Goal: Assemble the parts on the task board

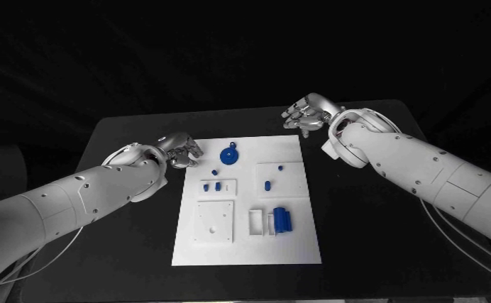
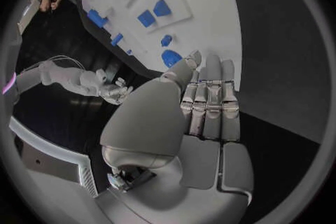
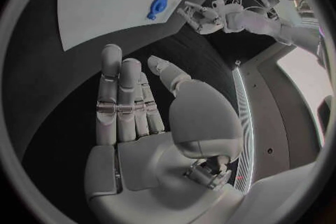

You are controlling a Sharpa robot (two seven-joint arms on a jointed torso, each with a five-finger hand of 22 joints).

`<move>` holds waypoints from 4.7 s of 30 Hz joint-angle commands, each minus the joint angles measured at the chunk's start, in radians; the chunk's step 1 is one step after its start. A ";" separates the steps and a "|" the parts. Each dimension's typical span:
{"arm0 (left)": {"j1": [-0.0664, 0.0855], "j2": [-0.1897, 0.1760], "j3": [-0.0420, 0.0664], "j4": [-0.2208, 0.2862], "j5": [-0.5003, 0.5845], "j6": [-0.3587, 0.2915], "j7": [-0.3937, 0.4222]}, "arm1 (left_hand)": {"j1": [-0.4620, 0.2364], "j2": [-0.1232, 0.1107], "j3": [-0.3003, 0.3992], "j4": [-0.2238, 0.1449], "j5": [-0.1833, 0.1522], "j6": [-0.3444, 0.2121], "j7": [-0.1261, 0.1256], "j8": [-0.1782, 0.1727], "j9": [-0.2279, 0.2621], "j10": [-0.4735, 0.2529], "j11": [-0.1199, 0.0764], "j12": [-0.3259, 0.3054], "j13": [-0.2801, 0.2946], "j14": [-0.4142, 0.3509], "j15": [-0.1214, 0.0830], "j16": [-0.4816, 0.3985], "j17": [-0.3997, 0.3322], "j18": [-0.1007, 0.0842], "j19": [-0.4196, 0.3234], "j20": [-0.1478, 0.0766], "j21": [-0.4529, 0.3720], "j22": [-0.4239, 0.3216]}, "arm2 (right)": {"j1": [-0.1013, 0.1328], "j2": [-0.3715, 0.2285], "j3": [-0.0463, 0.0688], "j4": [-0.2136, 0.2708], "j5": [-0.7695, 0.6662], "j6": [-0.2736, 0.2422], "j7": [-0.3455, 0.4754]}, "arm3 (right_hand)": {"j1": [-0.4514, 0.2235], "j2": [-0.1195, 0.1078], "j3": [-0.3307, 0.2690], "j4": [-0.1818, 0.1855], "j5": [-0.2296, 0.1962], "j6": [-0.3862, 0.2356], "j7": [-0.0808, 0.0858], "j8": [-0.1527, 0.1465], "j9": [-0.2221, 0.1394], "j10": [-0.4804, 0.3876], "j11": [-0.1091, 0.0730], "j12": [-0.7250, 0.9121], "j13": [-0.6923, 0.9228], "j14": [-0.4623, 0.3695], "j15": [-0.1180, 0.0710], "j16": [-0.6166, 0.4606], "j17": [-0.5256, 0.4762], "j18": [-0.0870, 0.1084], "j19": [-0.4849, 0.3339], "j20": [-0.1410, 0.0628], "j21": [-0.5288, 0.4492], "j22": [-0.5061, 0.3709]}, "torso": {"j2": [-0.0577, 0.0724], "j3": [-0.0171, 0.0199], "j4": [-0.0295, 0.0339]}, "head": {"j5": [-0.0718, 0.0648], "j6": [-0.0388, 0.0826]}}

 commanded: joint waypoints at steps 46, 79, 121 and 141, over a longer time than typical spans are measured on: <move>0.138 -0.217 0.009 0.327 0.986 -0.058 0.237 | -0.089 0.002 0.024 0.082 0.005 0.005 0.008 -0.002 -0.001 -0.012 0.021 0.001 0.000 0.050 0.099 -0.814 -0.102 -0.033 -0.050 0.099 -0.176 -0.816 | -0.095 -0.002 -0.098 0.175 -0.774 0.193 -0.192 | 0.007 -0.031 0.022 -0.012 -0.169 0.019 -0.012 0.004 0.002 -0.035 0.005 -0.005 -0.001 0.012 0.022 0.056 -0.055 0.023 0.037 0.021 0.022 0.000 | -0.007 -0.0101 0.0050 | 0.058 -0.011; 0.139 -0.214 0.009 0.326 0.990 -0.042 0.231 | -0.089 0.005 0.018 0.083 0.004 0.006 0.008 -0.002 -0.001 -0.017 0.023 0.001 0.000 0.058 0.097 -0.813 -0.100 -0.035 -0.040 0.096 -0.173 -0.852 | -0.102 0.044 -0.126 0.111 -0.784 0.168 -0.174 | 0.013 0.015 0.144 0.002 -0.190 0.135 -0.033 0.006 0.005 0.053 -0.023 -0.005 -0.001 0.018 -0.002 0.060 -0.049 0.000 0.035 -0.004 0.057 0.001 | -0.008 -0.0099 0.0027 | 0.065 -0.021; 0.139 -0.203 0.009 0.294 0.990 -0.037 0.230 | -0.086 0.009 0.017 0.081 0.004 0.007 0.008 -0.002 -0.001 -0.020 0.023 0.001 0.000 0.060 0.096 -0.813 -0.100 -0.036 -0.039 0.094 -0.172 -0.854 | -0.115 -0.001 -0.070 0.257 -0.692 -0.066 -0.174 | 0.017 0.012 0.201 -0.035 -0.140 0.232 -0.056 0.005 0.009 0.159 -0.055 -0.005 0.002 0.040 -0.031 0.029 -0.035 -0.020 0.031 -0.034 0.145 0.104 | -0.010 -0.0110 0.0005 | 0.098 -0.024; 0.141 -0.166 0.009 0.278 0.991 -0.051 0.227 | -0.085 0.011 0.016 0.080 0.004 0.008 0.008 -0.002 -0.001 -0.020 0.023 0.001 0.000 0.060 0.096 -0.813 -0.100 -0.036 -0.040 0.094 -0.171 -0.854 | -0.170 0.084 -0.075 0.340 -0.677 -0.092 -0.083 | 0.015 0.018 0.192 -0.034 -0.119 0.227 -0.055 0.005 0.009 0.153 -0.053 -0.005 0.002 0.042 -0.030 0.017 -0.032 -0.019 0.034 -0.033 0.129 0.106 | -0.008 -0.0136 0.0067 | 0.265 -0.044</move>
